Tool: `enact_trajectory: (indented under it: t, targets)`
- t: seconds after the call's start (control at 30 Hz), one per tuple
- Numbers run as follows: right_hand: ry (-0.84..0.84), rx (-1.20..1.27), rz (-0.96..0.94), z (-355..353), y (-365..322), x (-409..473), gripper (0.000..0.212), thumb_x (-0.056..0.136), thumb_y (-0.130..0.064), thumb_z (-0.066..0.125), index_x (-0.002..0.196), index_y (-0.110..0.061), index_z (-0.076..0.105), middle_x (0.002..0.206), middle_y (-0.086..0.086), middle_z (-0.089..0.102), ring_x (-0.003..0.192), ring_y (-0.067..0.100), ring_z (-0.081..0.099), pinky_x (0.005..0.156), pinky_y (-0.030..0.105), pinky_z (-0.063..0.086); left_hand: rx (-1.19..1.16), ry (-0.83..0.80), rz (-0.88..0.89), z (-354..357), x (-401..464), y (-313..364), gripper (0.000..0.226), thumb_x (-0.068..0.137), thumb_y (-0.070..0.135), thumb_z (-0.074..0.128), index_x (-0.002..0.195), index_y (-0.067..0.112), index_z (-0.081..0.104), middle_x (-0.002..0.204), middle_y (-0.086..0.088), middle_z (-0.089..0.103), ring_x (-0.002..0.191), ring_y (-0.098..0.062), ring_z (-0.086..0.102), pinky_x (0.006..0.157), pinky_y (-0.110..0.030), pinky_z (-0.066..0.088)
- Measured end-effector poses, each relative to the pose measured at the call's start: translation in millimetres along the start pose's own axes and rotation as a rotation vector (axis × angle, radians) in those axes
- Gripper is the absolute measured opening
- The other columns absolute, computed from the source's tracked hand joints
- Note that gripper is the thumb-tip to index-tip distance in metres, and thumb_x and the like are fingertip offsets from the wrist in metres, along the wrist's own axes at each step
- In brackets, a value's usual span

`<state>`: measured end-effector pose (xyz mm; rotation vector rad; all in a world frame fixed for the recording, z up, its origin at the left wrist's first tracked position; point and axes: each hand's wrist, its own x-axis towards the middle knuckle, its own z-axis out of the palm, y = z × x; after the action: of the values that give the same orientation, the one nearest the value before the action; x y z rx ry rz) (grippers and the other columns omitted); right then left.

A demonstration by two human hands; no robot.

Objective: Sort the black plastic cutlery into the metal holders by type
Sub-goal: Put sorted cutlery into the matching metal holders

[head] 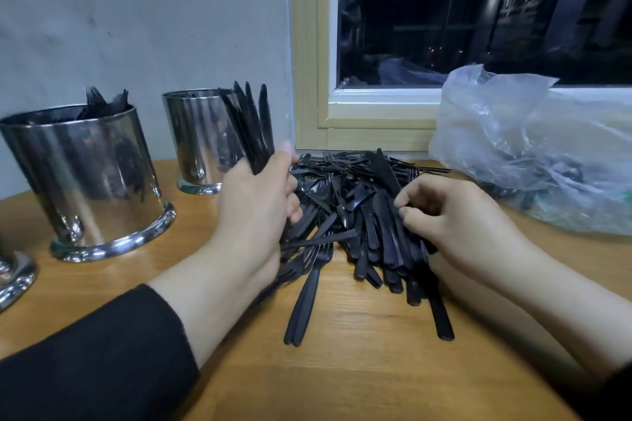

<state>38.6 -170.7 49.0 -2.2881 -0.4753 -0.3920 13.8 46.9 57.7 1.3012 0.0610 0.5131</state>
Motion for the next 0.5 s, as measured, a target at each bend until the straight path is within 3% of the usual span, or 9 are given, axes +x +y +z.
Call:
enact_trajectory:
  t: [0.17, 0.23, 0.3, 0.37, 0.43, 0.5]
  targets:
    - [0.072, 0.154, -0.163, 0.5, -8.6, -5.1, 0.012, 0.092, -0.021, 0.07, 0.091, -0.031, 0.063, 0.078, -0.004, 0.063, 0.069, 0.012, 0.056, 0.063, 0.028, 0.046, -0.012, -0.098, -0.119, 27.6, -14.7, -17.9, 0.029, 0.097, 0.038, 0.069, 0.1, 0.009, 0.068, 0.052, 0.01, 0.034, 0.048, -0.011, 0.033, 0.047, -0.024, 0.033]
    - [0.03, 0.088, -0.24, 7.2, -11.0, -8.0, 0.015, 0.091, -0.021, 0.071, 0.091, -0.032, 0.06, 0.079, -0.009, 0.061, 0.071, 0.01, 0.056, 0.063, 0.022, 0.044, 0.027, -0.162, -0.117, 29.3, -23.2, -23.8, 0.028, 0.093, 0.041, 0.073, 0.092, 0.013, 0.069, 0.053, 0.009, 0.035, 0.048, -0.011, 0.033, 0.049, -0.026, 0.032]
    - [0.009, 0.014, -0.33, 13.2, -14.6, -11.5, 0.017, 0.09, -0.021, 0.072, 0.092, -0.031, 0.059, 0.079, -0.013, 0.06, 0.074, 0.008, 0.056, 0.064, 0.017, 0.041, 0.047, -0.213, -0.099, 29.7, -26.9, -26.4, 0.031, 0.092, 0.039, 0.075, 0.079, 0.014, 0.062, 0.059, 0.0, 0.04, 0.049, -0.012, 0.034, 0.049, -0.028, 0.032]
    - [-0.015, 0.007, -0.403, 17.7, -18.9, -14.6, 0.015, 0.09, -0.021, 0.074, 0.093, -0.026, 0.06, 0.079, -0.014, 0.061, 0.075, 0.007, 0.058, 0.065, 0.014, 0.04, 0.059, -0.228, -0.08, 30.2, -28.0, -27.2, 0.026, 0.094, 0.032, 0.073, 0.084, 0.011, 0.062, 0.07, -0.008, 0.047, 0.051, -0.013, 0.037, 0.048, -0.027, 0.032]
    - [-0.052, 0.085, -0.395, 19.5, -22.7, -15.9, 0.012, 0.091, -0.03, 0.071, 0.094, -0.025, 0.06, 0.077, -0.014, 0.065, 0.072, 0.009, 0.06, 0.063, 0.014, 0.041, 0.077, -0.213, -0.094, 29.0, -27.9, -26.1, 0.022, 0.097, 0.029, 0.068, 0.085, 0.011, 0.062, 0.072, -0.009, 0.048, 0.055, -0.018, 0.038, 0.047, -0.026, 0.033]
    - [0.031, 0.119, -0.303, 17.9, -20.0, -13.5, 0.014, 0.092, -0.041, 0.064, 0.089, -0.028, 0.06, 0.074, -0.014, 0.064, 0.068, 0.008, 0.058, 0.061, 0.016, 0.041, 0.086, -0.187, -0.116, 26.2, -26.6, -23.2, 0.024, 0.099, 0.031, 0.062, 0.082, 0.015, 0.059, 0.063, -0.007, 0.044, 0.053, -0.018, 0.039, 0.047, -0.025, 0.034]
